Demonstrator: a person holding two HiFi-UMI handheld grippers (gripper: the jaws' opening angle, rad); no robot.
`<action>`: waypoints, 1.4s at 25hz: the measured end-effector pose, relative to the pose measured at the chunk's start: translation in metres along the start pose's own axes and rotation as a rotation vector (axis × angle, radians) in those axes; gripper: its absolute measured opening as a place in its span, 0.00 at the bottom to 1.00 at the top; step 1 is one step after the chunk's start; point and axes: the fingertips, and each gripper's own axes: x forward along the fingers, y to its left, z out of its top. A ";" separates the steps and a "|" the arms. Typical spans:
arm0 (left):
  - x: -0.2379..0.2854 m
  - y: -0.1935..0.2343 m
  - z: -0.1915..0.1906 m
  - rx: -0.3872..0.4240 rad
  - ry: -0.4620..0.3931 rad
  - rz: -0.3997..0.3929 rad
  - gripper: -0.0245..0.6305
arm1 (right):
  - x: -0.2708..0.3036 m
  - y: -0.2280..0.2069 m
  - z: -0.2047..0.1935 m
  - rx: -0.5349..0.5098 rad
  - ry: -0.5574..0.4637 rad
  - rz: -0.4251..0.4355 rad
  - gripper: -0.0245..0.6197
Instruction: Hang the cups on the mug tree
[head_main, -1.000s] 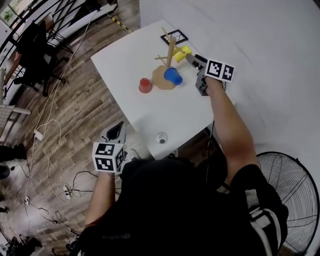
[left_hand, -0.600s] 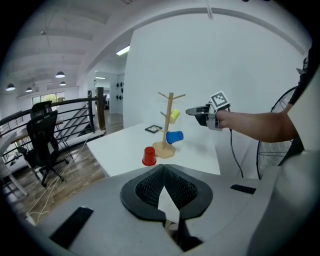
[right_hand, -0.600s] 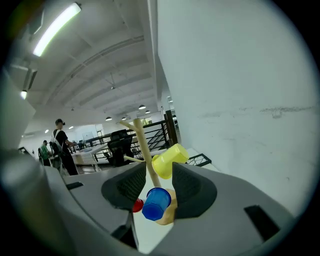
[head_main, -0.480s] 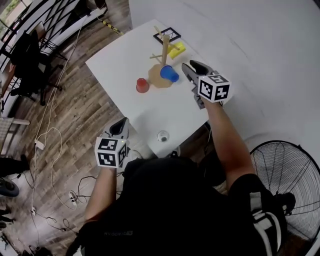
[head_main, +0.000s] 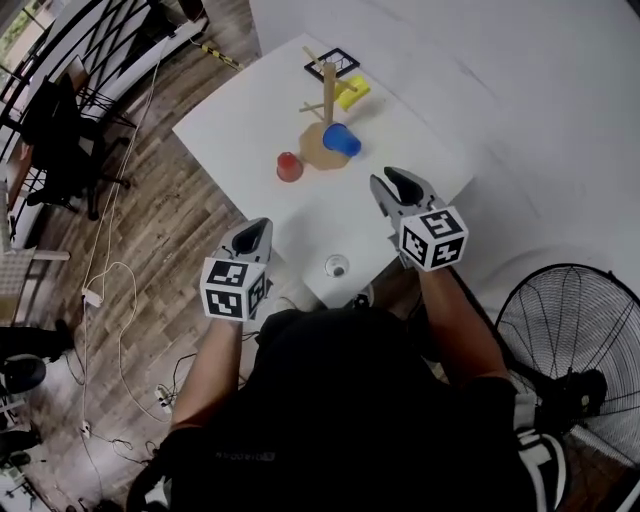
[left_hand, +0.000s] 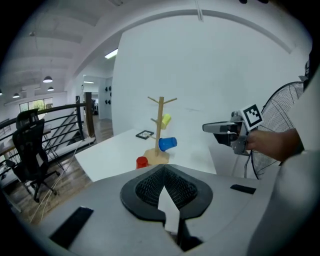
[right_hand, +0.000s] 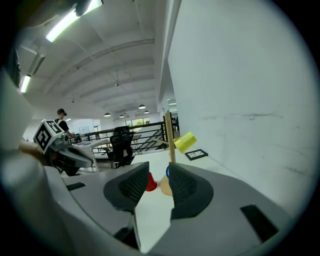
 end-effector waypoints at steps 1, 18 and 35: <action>0.002 0.000 0.002 0.006 -0.002 -0.004 0.06 | -0.005 0.005 -0.005 -0.002 0.005 0.002 0.23; 0.052 0.016 0.004 0.161 0.030 -0.011 0.12 | -0.031 0.041 -0.052 -0.009 0.045 -0.045 0.05; 0.182 0.079 -0.017 0.232 0.175 0.030 0.35 | -0.048 0.038 -0.092 0.095 0.123 -0.148 0.05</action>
